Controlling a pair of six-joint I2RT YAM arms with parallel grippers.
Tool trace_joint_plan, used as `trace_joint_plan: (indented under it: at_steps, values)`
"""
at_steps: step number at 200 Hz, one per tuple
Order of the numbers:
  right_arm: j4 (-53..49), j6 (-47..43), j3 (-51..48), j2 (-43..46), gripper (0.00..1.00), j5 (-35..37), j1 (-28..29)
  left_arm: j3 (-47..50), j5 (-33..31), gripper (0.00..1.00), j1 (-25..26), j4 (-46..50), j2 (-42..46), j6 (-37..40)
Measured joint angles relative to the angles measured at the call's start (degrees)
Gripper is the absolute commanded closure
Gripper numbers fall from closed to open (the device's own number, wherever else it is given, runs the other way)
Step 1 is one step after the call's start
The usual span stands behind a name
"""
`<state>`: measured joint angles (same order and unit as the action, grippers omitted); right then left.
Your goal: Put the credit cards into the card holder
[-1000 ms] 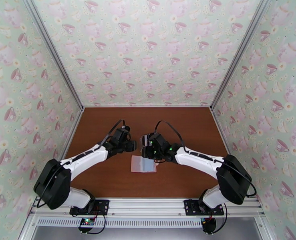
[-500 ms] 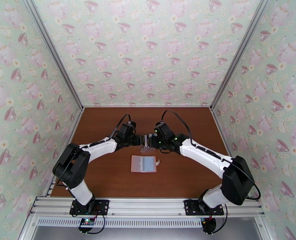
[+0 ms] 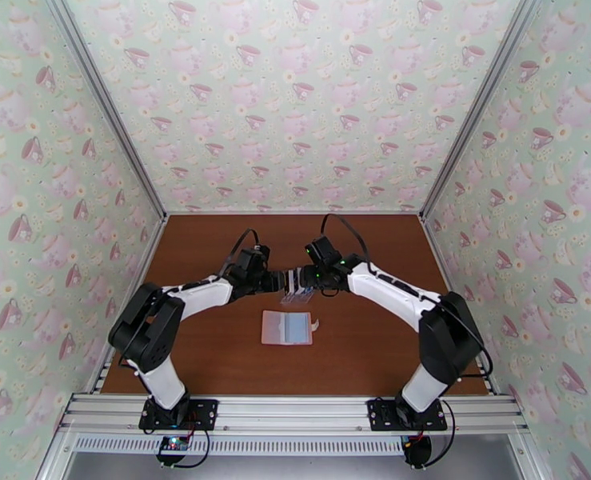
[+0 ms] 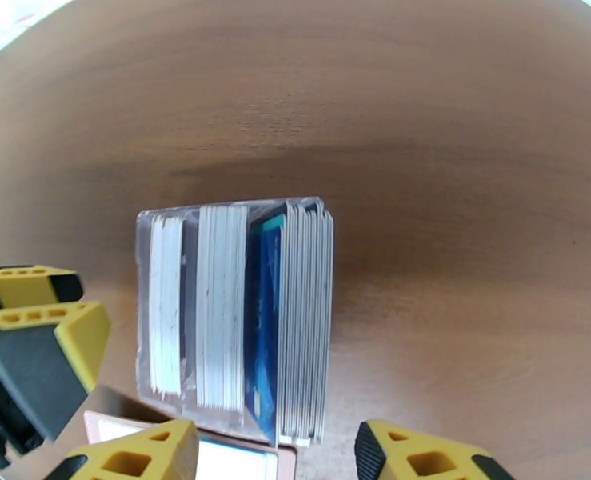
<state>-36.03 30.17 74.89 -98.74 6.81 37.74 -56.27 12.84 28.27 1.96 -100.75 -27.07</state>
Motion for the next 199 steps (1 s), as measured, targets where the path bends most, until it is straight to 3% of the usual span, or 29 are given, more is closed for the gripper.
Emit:
trace_joint_plan:
  at_steps: [126,199]
  values:
    - [-2.03,-3.06,3.89,-7.26,0.43,3.54,0.00,0.00,6.10,0.42,-0.76,-1.70,-4.42,-1.46]
    - [-2.73,-4.52,5.75,-9.18,0.43,4.92,-0.28,-1.05,6.47,0.50,-0.79,-1.57,-5.46,-1.68]
